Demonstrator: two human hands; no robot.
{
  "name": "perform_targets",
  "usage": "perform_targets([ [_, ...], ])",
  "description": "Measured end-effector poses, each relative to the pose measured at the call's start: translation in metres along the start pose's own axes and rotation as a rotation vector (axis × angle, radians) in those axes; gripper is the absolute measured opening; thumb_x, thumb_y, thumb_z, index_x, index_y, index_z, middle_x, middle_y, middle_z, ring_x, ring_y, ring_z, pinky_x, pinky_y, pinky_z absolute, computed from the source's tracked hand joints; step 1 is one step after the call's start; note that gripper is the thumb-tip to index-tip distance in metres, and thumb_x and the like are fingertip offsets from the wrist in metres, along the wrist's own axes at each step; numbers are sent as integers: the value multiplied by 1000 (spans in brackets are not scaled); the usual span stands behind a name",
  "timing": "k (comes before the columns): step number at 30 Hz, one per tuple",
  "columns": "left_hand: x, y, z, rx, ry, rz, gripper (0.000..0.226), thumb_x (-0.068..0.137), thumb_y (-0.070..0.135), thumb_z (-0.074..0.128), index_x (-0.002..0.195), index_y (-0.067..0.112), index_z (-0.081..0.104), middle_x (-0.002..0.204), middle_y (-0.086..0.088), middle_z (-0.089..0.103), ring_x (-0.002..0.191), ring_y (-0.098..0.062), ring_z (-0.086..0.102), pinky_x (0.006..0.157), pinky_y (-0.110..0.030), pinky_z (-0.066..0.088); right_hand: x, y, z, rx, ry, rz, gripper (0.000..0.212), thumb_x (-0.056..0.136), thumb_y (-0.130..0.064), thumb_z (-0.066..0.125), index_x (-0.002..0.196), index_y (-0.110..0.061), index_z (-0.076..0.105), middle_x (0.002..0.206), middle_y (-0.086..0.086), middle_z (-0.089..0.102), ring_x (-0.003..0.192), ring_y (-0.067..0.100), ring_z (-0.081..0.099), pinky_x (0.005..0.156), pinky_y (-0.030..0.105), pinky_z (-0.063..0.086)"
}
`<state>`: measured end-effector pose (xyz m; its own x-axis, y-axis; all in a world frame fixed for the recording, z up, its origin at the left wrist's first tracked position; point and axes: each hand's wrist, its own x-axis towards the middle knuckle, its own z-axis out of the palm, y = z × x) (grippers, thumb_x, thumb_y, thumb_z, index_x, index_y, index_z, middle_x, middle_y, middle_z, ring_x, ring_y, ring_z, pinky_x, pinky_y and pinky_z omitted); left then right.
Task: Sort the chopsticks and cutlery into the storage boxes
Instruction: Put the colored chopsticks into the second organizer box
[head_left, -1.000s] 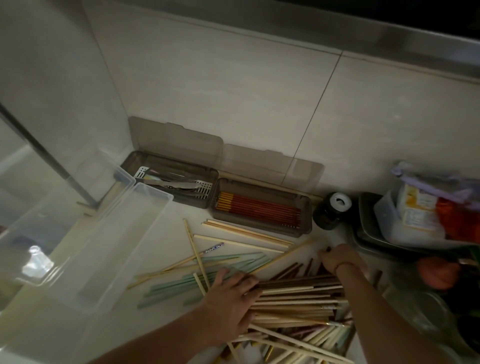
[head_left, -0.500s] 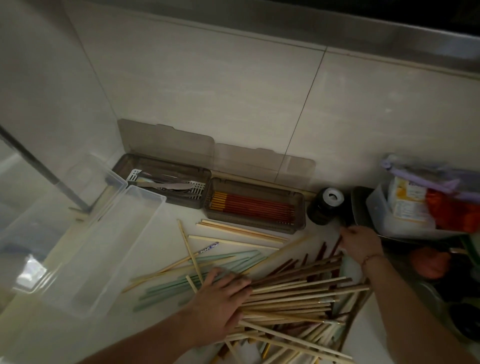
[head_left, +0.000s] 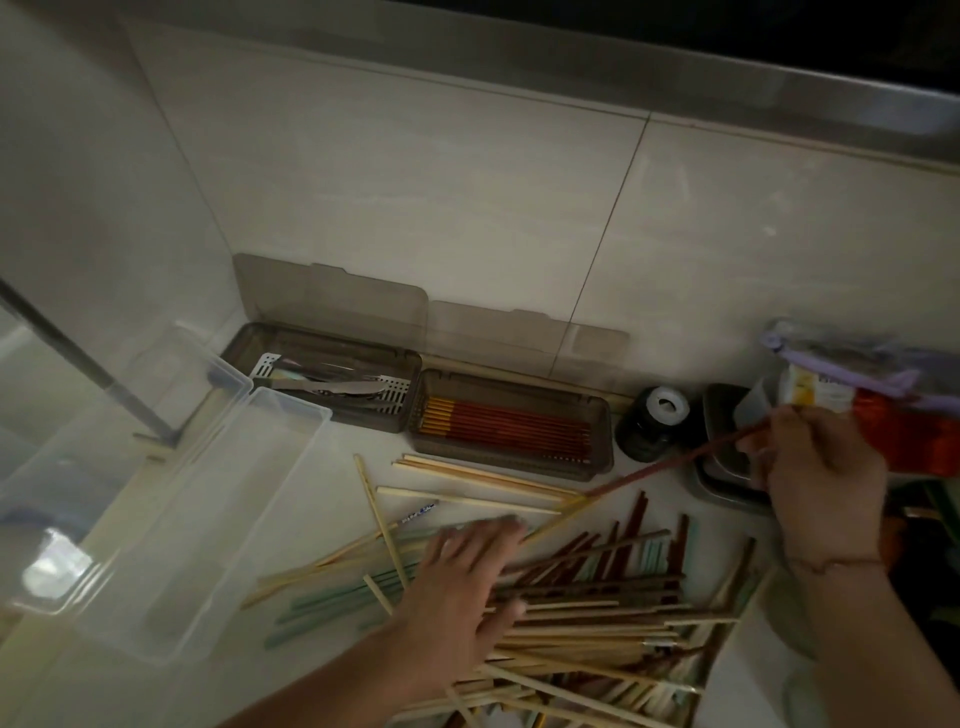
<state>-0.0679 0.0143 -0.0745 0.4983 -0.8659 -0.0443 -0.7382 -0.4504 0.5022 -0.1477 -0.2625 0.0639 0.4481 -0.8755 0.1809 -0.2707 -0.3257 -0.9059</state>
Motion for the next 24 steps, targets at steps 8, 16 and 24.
perform_targets([
  [8, 37, -21, -38, -213, 485, -33, 33, 102, 36, 38, 126, 25, 59, 119, 6, 57, 110, -11, 51, 92, -34, 47, -50, 21, 25, 295, -311, 477, 19, 95, -13, 49, 82, -7, 62, 75, 18, 70, 63, 24, 63, 57, 31, 39],
  [16, 54, -61, -70, -141, 631, 3, 27, 95, 25, 51, 102, 15, 74, 96, 2, 68, 86, -19, 60, 73, -39, 53, -31, 40, 65, -531, -683, -510, 6, 85, -29, 69, 86, -34, 73, 84, -19, 67, 80, 0, 57, 69, 15, 44],
  [24, 60, -80, -81, -185, 544, -306, 49, 92, 15, 63, 139, 20, 51, 148, 4, 43, 135, -17, 38, 111, -39, 35, 30, 38, 128, -851, -685, -598, 14, 89, -27, 65, 99, -25, 73, 96, 0, 68, 90, 25, 62, 74, 34, 50],
])
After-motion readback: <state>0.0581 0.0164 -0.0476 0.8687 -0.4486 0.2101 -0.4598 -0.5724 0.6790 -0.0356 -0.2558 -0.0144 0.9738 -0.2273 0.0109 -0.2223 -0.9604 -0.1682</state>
